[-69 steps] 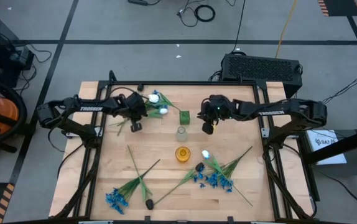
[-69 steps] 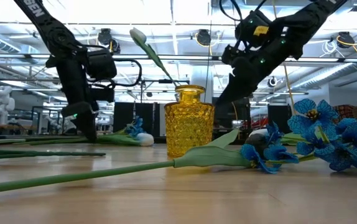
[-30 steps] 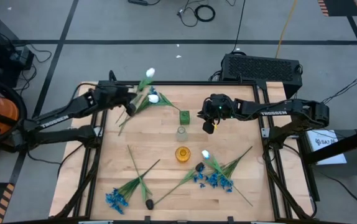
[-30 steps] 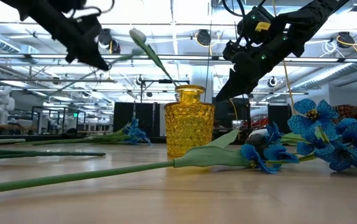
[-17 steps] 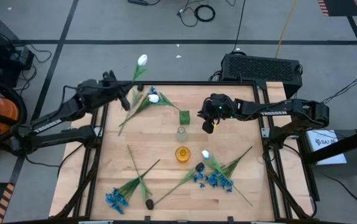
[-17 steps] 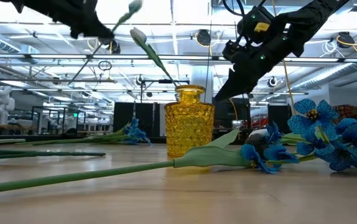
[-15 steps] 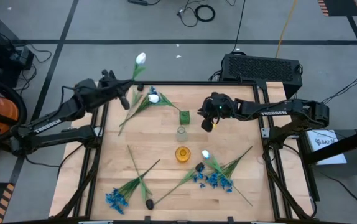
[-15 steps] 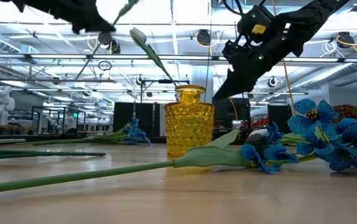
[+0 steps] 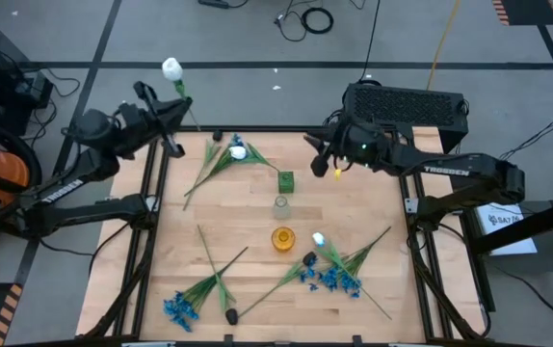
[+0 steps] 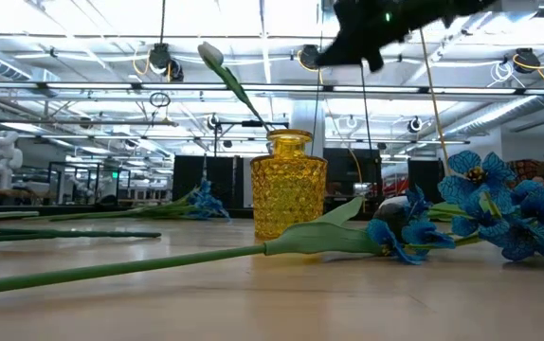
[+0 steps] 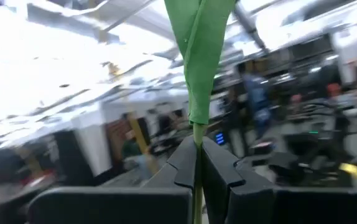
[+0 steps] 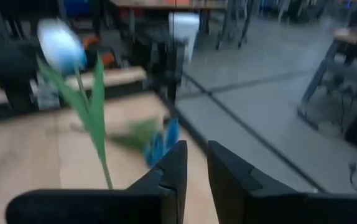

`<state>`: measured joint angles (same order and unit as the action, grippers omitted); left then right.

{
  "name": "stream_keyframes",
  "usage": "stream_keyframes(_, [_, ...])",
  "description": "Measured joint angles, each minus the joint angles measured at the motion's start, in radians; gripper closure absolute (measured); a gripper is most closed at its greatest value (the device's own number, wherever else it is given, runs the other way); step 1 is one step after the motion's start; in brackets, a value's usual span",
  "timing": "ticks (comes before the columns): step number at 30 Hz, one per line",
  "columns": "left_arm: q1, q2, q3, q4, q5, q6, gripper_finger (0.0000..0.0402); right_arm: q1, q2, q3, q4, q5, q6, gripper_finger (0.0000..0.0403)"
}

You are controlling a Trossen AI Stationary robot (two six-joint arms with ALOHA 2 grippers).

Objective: Sort flowers into vase by color
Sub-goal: Put the top white flower into the green vase

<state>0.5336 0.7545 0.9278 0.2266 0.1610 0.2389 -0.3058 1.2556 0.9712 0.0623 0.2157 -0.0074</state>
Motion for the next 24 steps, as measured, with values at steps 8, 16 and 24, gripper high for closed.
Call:
stream_keyframes(8, [-0.049, 0.178, 0.16, 0.002, 0.131, -0.058, 0.0389, 0.02, 0.059, 0.273, -0.112, -0.008, -0.076, 0.0347])
stream_keyframes(16, [-0.116, 0.365, 0.194, 0.2, 0.207, -0.116, 0.0389, 0.048, 0.08, 0.409, -0.085, -0.218, -0.109, 0.0341])
stream_keyframes(24, [-0.181, 0.491, 0.194, 0.321, 0.208, -0.128, 0.0389, 0.091, 0.08, 0.445, -0.05, -0.248, -0.107, 0.0272])
